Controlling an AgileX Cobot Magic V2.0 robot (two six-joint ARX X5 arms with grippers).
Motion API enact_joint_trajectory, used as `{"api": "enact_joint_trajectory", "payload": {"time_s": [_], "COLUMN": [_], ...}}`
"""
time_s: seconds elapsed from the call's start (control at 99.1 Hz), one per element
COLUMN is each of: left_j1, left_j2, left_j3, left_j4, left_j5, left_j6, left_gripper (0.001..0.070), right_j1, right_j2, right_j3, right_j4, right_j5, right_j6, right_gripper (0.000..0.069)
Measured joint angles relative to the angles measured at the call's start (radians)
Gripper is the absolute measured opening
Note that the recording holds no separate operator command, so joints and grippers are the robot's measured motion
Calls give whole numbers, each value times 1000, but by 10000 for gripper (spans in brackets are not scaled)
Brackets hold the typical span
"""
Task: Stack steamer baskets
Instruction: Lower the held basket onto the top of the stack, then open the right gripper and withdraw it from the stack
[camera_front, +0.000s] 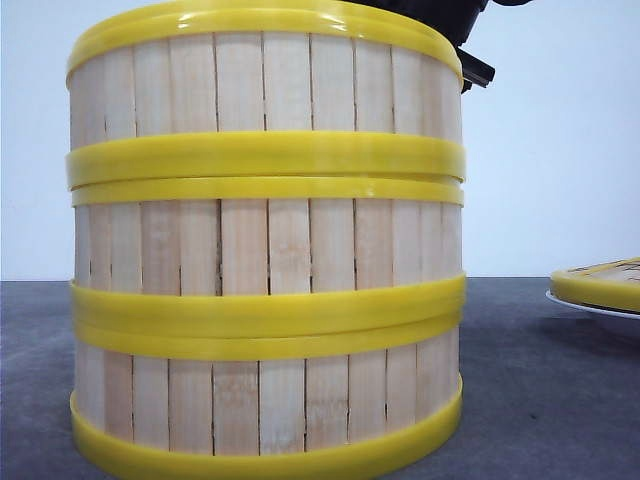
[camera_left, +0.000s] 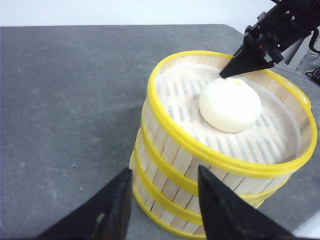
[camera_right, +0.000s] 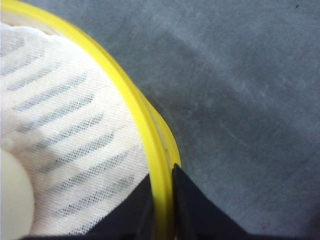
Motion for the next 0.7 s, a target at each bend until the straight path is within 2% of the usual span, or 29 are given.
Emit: {"api": "enact_joint_trajectory", "payload": {"time_s": [0.151, 0.202, 0.232, 0.343, 0.414, 0.696], "left_j1": [0, 0, 0, 0, 0, 0], "left_j2": [0, 0, 0, 0, 0, 0], "left_j3": [0, 0, 0, 0, 0, 0], "left_j4": [0, 0, 0, 0, 0, 0], "left_j5": [0, 0, 0, 0, 0, 0], "left_j6": [0, 0, 0, 0, 0, 0], "left_gripper": [238, 238, 238, 238, 238, 238], "right_j1": [0, 0, 0, -5, -5, -26], "right_j2": [3, 3, 5, 8, 9, -41], "right_j3": [0, 0, 0, 0, 0, 1], "right_j4": [0, 0, -2, 2, 5, 23], "right_j5": [2, 2, 2, 3, 3, 3], "right_j6": [0, 1, 4, 15, 19, 23], "right_gripper": [27, 49, 84, 283, 343, 372]}}
